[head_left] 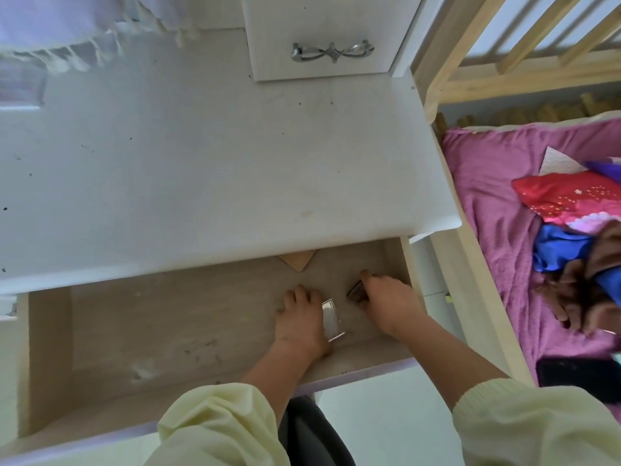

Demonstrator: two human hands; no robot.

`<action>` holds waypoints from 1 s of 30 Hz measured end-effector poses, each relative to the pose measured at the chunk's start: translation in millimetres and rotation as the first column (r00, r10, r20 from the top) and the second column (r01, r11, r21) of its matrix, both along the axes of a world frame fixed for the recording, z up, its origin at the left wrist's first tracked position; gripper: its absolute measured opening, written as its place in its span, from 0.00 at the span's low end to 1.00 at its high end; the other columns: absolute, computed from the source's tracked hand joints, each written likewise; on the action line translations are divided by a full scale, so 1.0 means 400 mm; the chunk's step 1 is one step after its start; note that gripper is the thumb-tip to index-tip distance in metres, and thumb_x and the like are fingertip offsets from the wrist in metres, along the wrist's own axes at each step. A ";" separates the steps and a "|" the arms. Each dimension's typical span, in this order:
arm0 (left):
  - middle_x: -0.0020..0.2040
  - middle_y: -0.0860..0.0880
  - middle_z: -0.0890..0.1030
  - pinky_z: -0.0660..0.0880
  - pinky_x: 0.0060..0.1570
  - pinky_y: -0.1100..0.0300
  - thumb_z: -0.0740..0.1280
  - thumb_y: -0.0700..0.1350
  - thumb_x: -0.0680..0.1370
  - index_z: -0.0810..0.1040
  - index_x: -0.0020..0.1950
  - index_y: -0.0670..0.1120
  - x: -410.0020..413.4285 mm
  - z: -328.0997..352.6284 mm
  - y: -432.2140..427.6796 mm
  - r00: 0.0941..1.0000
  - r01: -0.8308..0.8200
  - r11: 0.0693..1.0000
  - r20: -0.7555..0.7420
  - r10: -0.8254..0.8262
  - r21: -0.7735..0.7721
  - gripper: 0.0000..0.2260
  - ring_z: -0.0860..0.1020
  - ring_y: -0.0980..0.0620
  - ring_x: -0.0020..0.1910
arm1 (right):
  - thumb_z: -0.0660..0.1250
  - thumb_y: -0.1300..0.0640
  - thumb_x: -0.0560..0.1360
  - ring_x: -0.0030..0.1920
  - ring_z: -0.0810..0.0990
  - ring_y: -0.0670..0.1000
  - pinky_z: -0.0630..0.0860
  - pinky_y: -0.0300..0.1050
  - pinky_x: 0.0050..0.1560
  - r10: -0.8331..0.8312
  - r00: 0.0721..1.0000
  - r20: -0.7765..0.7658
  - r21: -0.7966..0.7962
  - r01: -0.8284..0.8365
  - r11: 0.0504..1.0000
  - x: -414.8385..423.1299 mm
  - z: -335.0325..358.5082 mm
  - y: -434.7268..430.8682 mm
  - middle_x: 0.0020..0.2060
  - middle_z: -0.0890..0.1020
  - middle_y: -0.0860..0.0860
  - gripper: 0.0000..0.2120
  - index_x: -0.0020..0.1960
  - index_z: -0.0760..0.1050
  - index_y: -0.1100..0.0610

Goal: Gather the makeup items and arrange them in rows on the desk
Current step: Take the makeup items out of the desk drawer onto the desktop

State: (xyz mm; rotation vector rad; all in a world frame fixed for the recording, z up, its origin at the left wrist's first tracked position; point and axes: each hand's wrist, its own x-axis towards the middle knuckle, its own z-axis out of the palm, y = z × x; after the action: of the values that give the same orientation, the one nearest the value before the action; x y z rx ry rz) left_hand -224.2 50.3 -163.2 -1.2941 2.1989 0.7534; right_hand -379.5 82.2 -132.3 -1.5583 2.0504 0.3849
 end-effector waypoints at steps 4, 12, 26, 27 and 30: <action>0.59 0.44 0.78 0.74 0.50 0.53 0.68 0.48 0.76 0.69 0.64 0.48 0.021 0.039 0.000 0.988 0.004 0.999 -0.152 0.001 0.036 0.18 0.77 0.42 0.57 | 0.61 0.55 0.80 0.48 0.80 0.55 0.71 0.44 0.40 -0.037 0.997 0.073 0.011 0.036 0.999 0.007 0.028 0.016 0.51 0.81 0.53 0.09 0.60 0.72 0.54; 0.43 0.50 0.85 0.76 0.46 0.58 0.80 0.50 0.62 0.83 0.47 0.48 0.161 0.232 -0.131 0.840 -0.261 0.863 -0.337 0.424 0.433 0.17 0.81 0.52 0.43 | 0.74 0.56 0.67 0.32 0.78 0.49 0.70 0.39 0.29 -0.084 0.945 0.317 0.077 0.062 0.995 0.040 0.233 -0.070 0.31 0.79 0.50 0.07 0.35 0.78 0.57; 0.47 0.40 0.80 0.81 0.42 0.57 0.74 0.38 0.72 0.80 0.56 0.43 0.426 0.456 -0.522 0.477 -0.465 0.650 -0.448 0.756 0.601 0.13 0.82 0.49 0.41 | 0.72 0.71 0.69 0.36 0.82 0.52 0.83 0.48 0.44 -0.368 0.511 0.777 0.038 0.545 0.838 0.218 0.418 -0.460 0.36 0.82 0.56 0.07 0.44 0.80 0.63; 0.45 0.41 0.80 0.81 0.41 0.57 0.75 0.38 0.72 0.79 0.56 0.43 0.441 0.452 -0.553 0.436 -0.501 0.626 -0.450 0.779 0.598 0.14 0.82 0.49 0.41 | 0.72 0.71 0.69 0.37 0.81 0.53 0.82 0.50 0.47 -0.392 0.472 0.789 0.048 0.590 0.806 0.233 0.405 -0.488 0.37 0.82 0.58 0.06 0.44 0.80 0.63; 0.47 0.39 0.80 0.81 0.40 0.57 0.76 0.39 0.71 0.77 0.57 0.44 0.473 0.438 -0.650 0.336 -0.599 0.568 -0.466 0.818 0.565 0.16 0.82 0.48 0.41 | 0.72 0.70 0.70 0.38 0.81 0.53 0.82 0.45 0.45 -0.460 0.343 0.819 0.095 0.709 0.699 0.279 0.370 -0.567 0.40 0.83 0.59 0.06 0.47 0.80 0.65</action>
State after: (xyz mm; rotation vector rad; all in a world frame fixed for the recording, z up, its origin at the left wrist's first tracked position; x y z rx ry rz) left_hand -34.8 -209.7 11.9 -2.0879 1.6975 2.1729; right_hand -268.0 -144.5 15.5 -0.6985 1.7336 -0.8234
